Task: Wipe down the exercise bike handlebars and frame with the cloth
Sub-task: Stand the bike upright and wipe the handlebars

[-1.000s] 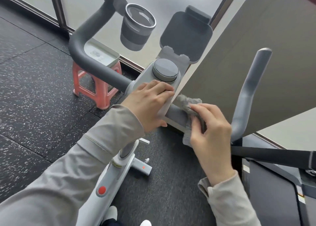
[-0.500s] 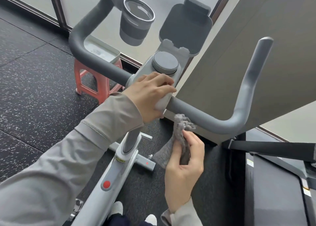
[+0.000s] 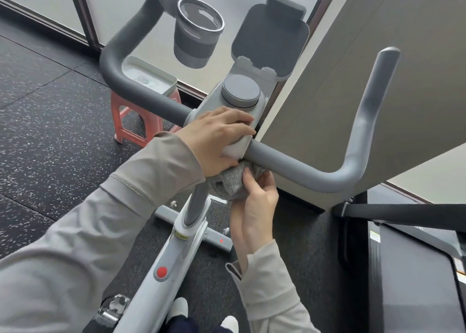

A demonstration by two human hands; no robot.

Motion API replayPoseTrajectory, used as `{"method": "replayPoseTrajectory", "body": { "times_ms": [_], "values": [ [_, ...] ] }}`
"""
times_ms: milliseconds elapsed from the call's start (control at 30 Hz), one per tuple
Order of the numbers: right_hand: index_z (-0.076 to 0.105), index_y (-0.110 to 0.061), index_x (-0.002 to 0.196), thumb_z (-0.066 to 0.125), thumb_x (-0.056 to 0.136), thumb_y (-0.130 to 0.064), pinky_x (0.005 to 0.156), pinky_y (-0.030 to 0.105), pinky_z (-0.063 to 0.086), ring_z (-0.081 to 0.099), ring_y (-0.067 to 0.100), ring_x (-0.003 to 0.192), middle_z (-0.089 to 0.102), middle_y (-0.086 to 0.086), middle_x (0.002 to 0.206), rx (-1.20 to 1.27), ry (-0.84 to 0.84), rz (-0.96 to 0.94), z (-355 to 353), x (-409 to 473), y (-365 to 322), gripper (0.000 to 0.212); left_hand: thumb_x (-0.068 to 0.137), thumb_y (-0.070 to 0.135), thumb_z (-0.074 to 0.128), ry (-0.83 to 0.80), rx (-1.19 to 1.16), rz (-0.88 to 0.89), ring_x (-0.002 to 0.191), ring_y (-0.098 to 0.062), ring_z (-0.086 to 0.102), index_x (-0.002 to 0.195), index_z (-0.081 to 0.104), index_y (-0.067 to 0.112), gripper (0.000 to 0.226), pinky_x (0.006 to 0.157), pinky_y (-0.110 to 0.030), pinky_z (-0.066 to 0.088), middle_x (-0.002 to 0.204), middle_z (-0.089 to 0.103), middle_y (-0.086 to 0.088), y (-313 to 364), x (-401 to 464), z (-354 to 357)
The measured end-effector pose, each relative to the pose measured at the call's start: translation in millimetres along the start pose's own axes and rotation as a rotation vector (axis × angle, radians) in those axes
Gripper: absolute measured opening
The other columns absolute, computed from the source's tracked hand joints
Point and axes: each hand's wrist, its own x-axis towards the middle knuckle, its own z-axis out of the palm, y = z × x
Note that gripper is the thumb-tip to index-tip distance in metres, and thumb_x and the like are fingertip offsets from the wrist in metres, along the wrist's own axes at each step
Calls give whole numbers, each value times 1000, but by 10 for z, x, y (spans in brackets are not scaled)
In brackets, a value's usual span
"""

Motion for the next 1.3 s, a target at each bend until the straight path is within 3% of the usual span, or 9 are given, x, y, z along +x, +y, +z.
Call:
{"method": "replayPoseTrajectory", "body": {
  "times_ms": [233,333,400,633,767,867,1033,1167,1300],
  "values": [
    [54,10,121,54,87,8,99,45,45,57,37,110,58,29,121,2,-18,71,-3,23,-148,34,68,10,73,10,-17,-4,119,-31,49,114,64,13,46,99,-48,41,130,54,-9,28,-6,-27],
    [58,7,117,55,87,5,74,31,57,68,24,87,68,19,100,34,-58,128,-77,-55,-223,31,69,12,73,23,2,-29,122,-27,47,115,63,16,48,98,-44,37,132,53,-5,41,-18,-8],
    [61,5,112,57,86,3,62,26,56,71,19,75,72,15,91,28,-74,137,-130,-120,-248,27,68,11,72,20,7,-31,122,-28,47,116,62,16,49,99,-45,37,133,53,-6,47,-24,0],
    [67,-5,106,66,82,1,82,34,55,68,26,94,73,15,101,-404,-64,-90,-231,-369,-384,25,71,14,71,10,12,-42,125,-25,44,118,60,19,49,99,-39,32,135,50,-3,41,-40,3],
    [68,-22,102,68,79,-15,78,17,51,67,9,88,72,-4,93,-811,-87,-650,-152,-415,-725,24,70,13,68,-24,-12,-48,127,-24,42,121,58,18,51,105,-44,35,138,48,-2,51,-37,-24],
    [65,-7,107,66,79,-3,83,7,40,57,7,89,62,2,98,-1185,-141,-954,96,-163,-782,28,72,18,69,-22,-1,-52,128,-23,41,125,54,17,55,106,-45,33,138,47,-2,57,-36,-17],
    [64,4,104,55,77,8,87,27,37,57,35,94,60,20,98,-1548,-229,-963,246,48,-599,29,74,30,71,31,49,-66,127,-23,43,128,50,10,61,106,-44,35,135,50,-4,78,-31,27],
    [65,3,103,53,74,10,86,28,36,58,38,94,61,20,99,-1655,-228,-996,136,68,-720,32,75,34,71,33,85,-83,129,-20,39,129,48,12,62,109,-35,27,138,47,-1,109,-37,40],
    [66,2,107,54,79,8,90,35,45,60,34,97,63,17,101,-1697,-138,-930,-115,51,-1050,31,78,41,67,12,128,-100,133,-15,32,130,47,20,59,109,-31,21,142,41,5,138,-26,51]
  ]
}}
